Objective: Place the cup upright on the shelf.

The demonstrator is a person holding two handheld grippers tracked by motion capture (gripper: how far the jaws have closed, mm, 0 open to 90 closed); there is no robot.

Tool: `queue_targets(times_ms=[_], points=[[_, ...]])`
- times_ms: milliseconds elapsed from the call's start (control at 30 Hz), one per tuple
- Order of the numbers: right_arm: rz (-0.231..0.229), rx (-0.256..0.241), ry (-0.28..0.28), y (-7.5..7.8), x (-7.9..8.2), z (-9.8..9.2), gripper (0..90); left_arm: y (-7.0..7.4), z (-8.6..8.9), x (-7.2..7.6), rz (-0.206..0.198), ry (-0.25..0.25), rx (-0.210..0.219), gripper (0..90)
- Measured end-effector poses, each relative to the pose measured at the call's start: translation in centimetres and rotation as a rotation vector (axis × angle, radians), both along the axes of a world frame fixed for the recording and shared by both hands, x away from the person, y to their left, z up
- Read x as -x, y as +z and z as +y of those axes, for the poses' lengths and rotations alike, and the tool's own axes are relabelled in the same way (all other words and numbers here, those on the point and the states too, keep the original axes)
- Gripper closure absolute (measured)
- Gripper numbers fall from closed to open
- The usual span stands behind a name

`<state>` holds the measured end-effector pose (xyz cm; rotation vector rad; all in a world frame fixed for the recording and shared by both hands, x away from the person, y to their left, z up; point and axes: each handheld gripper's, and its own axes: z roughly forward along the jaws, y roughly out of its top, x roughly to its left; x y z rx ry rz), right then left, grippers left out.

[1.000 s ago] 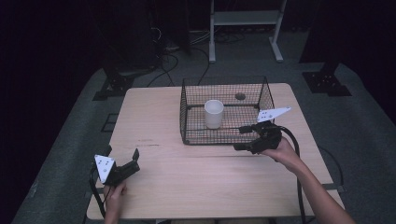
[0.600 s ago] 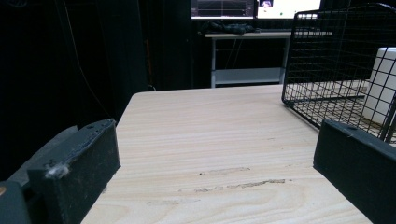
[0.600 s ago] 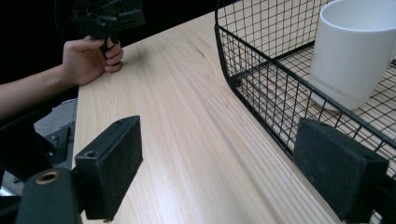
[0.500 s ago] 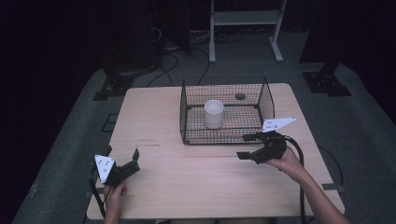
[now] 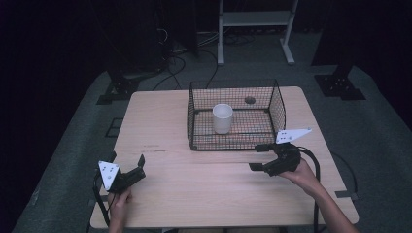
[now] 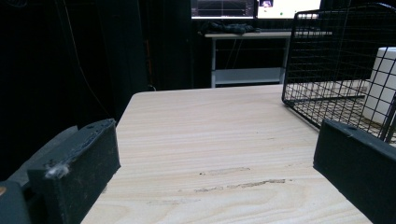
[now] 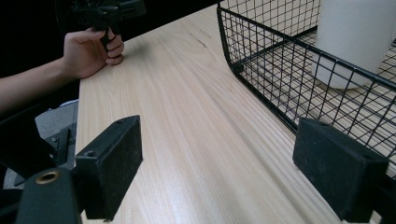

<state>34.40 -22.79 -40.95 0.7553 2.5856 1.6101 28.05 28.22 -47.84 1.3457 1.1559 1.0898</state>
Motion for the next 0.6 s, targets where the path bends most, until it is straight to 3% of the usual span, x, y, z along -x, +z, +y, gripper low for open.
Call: queue_targets(times_ms=[400,600], points=[[-0.02,0.028,-0.03,-1.4,1.3,-0.3,14.9,0.0,0.0,0.0,0.002,0.001,-0.001,0.0],[-0.043,0.013,-0.024,-1.5,2.4,0.4,14.8,0.0,0.1,0.0,0.004,0.004,0.001,0.0]])
